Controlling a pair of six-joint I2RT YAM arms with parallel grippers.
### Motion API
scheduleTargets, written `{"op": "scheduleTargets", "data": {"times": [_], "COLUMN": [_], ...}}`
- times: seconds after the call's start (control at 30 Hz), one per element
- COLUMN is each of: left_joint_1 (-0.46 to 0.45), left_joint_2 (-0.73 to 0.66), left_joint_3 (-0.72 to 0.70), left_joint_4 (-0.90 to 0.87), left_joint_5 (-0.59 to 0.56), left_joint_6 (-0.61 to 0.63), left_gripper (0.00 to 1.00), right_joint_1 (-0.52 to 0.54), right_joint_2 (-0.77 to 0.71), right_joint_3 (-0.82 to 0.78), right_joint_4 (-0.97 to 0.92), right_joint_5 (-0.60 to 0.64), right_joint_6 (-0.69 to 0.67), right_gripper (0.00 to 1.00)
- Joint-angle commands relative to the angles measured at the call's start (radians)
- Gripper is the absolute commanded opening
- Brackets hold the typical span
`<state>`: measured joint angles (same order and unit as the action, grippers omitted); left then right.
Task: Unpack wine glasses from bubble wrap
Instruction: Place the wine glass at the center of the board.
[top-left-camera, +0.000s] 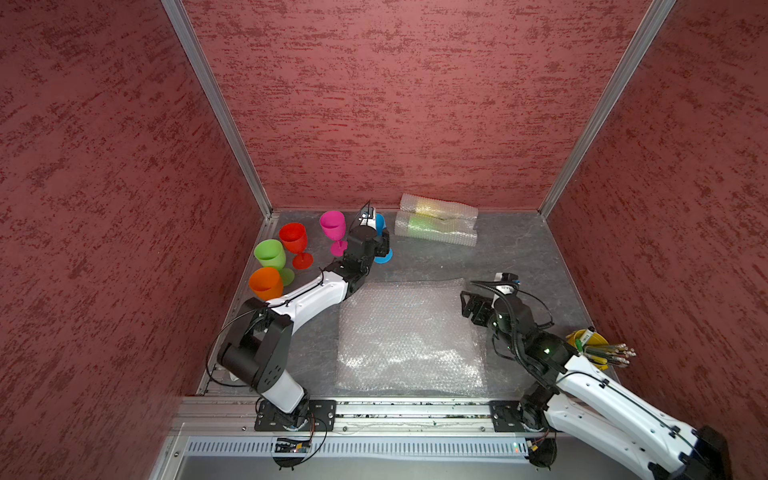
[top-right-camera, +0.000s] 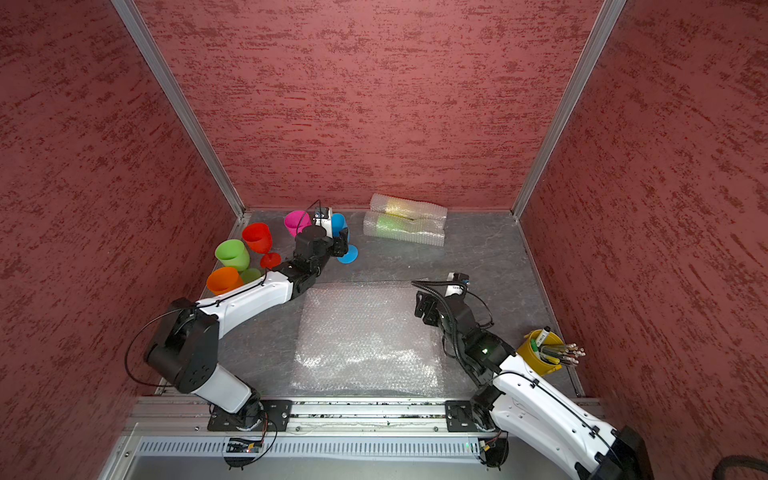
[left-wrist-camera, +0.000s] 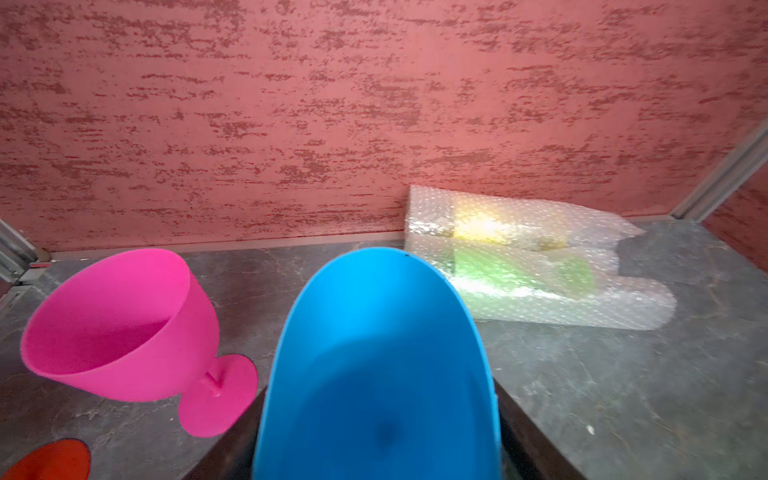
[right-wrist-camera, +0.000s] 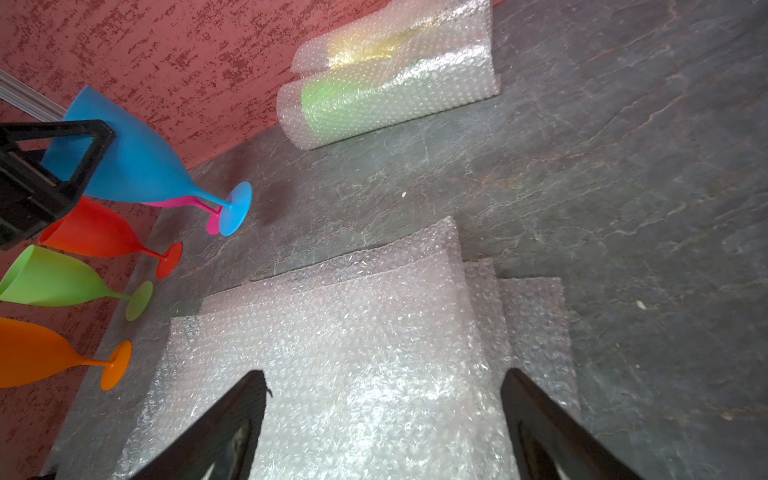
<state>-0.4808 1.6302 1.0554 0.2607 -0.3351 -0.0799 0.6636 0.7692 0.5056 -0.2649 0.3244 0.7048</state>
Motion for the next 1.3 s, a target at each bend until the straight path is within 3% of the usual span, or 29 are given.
{"op": "scheduleTargets", "data": {"times": [0.0, 0.4, 0.73, 1.07, 1.27], "left_joint_1": [0.054, 0.105, 0.126, 0.134, 0.134], "left_joint_2": [0.05, 0.246, 0.291, 0.306, 0.299], "left_joint_3": [0.04, 0.165, 0.213, 0.256, 0.258], "left_joint_4": [0.109, 0.126, 0.041, -0.037, -0.06], "left_joint_5": [0.015, 0.01, -0.007, -0.001, 0.004], "left_joint_6": [0.024, 0.081, 0.055, 0.032, 0.014], "left_gripper": [0.7, 0.72, 0.75, 0.92, 0.94], "right_joint_1": [-0.004, -0.004, -0.004, -0.004, -0.004], "right_joint_2": [0.01, 0.053, 0.086, 0.113, 0.114], "right_joint_3": [0.004, 0.01, 0.036, 0.037, 0.038], "right_joint_4": [0.047, 0.064, 0.056, 0.075, 0.076], "right_joint_5": [-0.001, 0.008, 0.028, 0.027, 0.033], "right_joint_6": [-0.015, -0.034, -0.057, -0.058, -0.056], "right_gripper": [0.9, 0.91, 0.91, 0.92, 0.92]}}
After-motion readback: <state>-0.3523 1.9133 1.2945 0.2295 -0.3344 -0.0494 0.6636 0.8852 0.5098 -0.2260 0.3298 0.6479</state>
